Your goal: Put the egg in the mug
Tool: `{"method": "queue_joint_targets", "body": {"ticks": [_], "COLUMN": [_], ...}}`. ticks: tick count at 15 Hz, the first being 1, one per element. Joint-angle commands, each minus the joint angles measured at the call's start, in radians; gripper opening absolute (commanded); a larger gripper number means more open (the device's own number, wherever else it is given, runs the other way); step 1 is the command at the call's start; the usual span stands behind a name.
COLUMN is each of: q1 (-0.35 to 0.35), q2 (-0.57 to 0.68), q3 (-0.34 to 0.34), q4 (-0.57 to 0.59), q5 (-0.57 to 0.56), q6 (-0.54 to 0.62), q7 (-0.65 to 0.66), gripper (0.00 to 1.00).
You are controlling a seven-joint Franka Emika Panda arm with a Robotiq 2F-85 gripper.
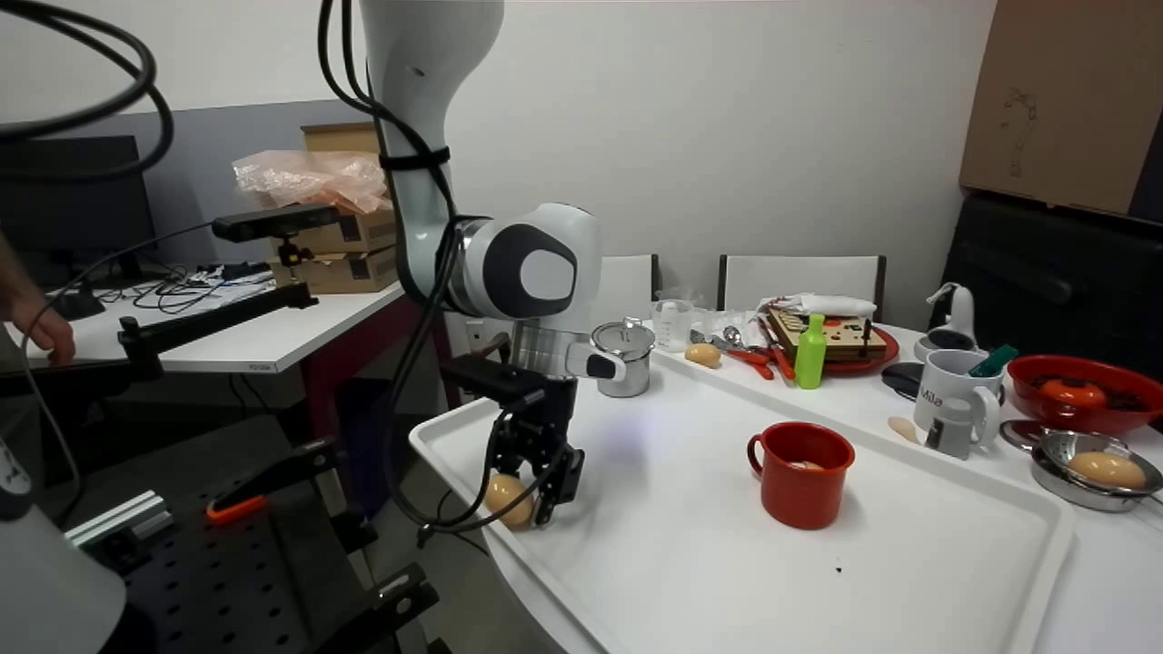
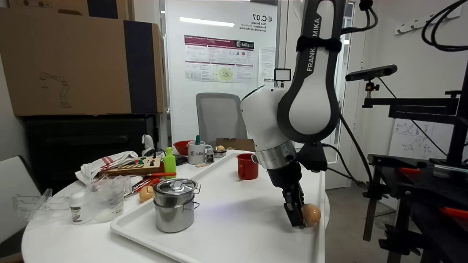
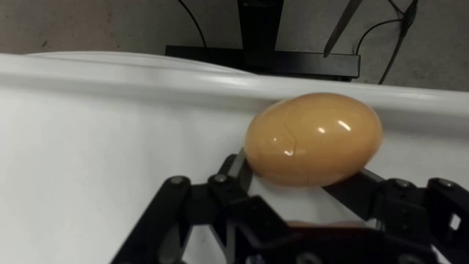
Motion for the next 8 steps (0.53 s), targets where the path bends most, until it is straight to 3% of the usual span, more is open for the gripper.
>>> {"method": "queue_joint_targets", "body": {"ticks": [1,4,8], "q1": [0.021,0.020,0.018], "q2": [0.001,-0.001,-0.002], "q3": [-0.017,-0.017,-0.016], "q4": [-0.007,-0.008,-0.009], "q5": [-0.026,-0.023,-0.021], "q6": [0.026,0.024,0.023], "q7": [0.034,0.035,0.036], "gripper": [0.62,0.73,1.00]}}
